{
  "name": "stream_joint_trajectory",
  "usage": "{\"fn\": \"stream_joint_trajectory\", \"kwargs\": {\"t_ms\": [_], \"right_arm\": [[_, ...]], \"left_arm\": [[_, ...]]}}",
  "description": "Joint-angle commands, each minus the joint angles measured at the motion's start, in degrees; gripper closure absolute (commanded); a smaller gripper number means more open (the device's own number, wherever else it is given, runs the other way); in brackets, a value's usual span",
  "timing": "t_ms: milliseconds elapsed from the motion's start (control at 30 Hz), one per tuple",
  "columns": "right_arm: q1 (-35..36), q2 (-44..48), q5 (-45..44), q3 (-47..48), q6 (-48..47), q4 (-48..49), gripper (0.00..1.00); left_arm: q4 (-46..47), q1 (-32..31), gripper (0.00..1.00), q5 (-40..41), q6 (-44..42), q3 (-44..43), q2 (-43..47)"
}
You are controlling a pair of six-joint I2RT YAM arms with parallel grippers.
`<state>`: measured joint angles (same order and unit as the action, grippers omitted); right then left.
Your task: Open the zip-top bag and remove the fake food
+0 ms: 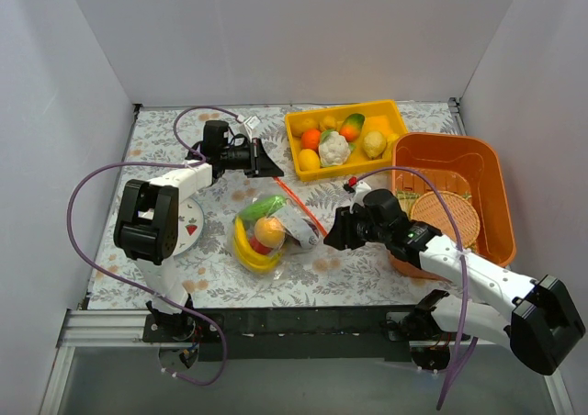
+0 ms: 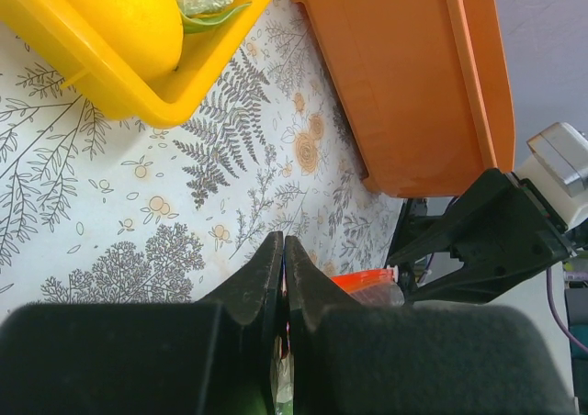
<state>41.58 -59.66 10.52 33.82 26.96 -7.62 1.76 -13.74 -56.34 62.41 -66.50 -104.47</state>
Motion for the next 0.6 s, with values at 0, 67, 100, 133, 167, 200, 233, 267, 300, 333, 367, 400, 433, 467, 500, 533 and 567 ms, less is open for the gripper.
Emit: {"fn": "stream_joint_trajectory", "kwargs": {"t_ms": [0, 67, 100, 133, 167, 200, 233, 267, 300, 333, 367, 400, 433, 467, 500, 533, 567], "right_arm": [[-0.2, -1.4, 1.1, 0.3, 1.3, 3.4, 0.55], [-0.2, -1.3, 0.7, 0.1, 1.3, 3.6, 0.55], [-0.2, -1.3, -0.1, 0.0, 1.3, 3.6, 0.55], [-0.2, -1.3, -0.5, 0.1, 1.3, 3.6, 0.55], [-0.3, -1.3, -0.8, 0.1, 1.1, 3.4, 0.54], [-0.3, -1.2, -1.0, 0.2, 0.9, 3.5, 0.54], [-0.3, -1.3, -0.9, 0.1, 0.8, 3.7, 0.54], [-0.3, -1.8, -0.7, 0.2, 0.8, 3.8, 0.54], [-0.3, -2.1, -0.7, 0.3, 0.6, 3.9, 0.54], [-0.3, -2.3, -0.7, 0.3, 0.7, 3.8, 0.54], [-0.4, -2.6, -0.7, 0.3, 0.7, 3.8, 0.54], [-0.4, -3.0, -0.7, 0.2, 0.6, 3.8, 0.53], [-0.5, -3.1, -0.7, 0.1, 0.6, 3.8, 0.5], [-1.0, -3.3, -0.7, 0.0, 0.6, 4.1, 0.48], [-1.4, -3.2, -0.3, -0.2, 0.5, 4.3, 0.47], [-1.9, -3.2, 0.1, -0.3, 0.6, 4.5, 0.46], [-2.7, -3.1, 0.7, -0.3, 0.6, 5.2, 0.46]], "left_arm": [[1.1, 0.6, 1.0, 0.3, -0.2, -2.7, 3.9], [1.1, 0.7, 1.0, 0.4, -0.2, -2.8, 4.0], [1.1, 0.6, 1.0, 0.4, -0.1, -2.8, 4.0], [1.1, 0.7, 1.0, 0.4, 0.0, -2.8, 4.0], [1.1, 0.6, 1.0, 0.3, 0.0, -2.8, 3.9], [1.1, 0.6, 1.0, 0.3, 0.0, -2.8, 3.9], [1.1, 0.7, 1.0, 0.3, -0.1, -2.8, 3.9], [1.1, 0.6, 1.0, 0.3, -0.1, -2.8, 3.9], [1.1, 0.7, 1.0, 0.3, -0.1, -2.9, 3.9], [1.1, 0.7, 1.0, 0.3, -0.1, -3.0, 4.0], [1.2, 0.7, 1.0, 0.0, -0.1, -3.0, 4.0], [1.2, 0.7, 1.0, -0.1, -0.1, -2.9, 4.0], [1.2, 0.6, 1.0, 0.0, -0.2, -3.0, 4.1], [1.3, 0.6, 1.0, -0.2, -0.2, -3.0, 4.0], [1.4, 0.6, 1.0, -0.4, -0.2, -3.0, 4.1], [1.4, 0.7, 1.0, -0.3, -0.3, -3.1, 4.1], [1.5, 0.7, 1.0, -0.4, -0.3, -3.2, 4.1]]}}
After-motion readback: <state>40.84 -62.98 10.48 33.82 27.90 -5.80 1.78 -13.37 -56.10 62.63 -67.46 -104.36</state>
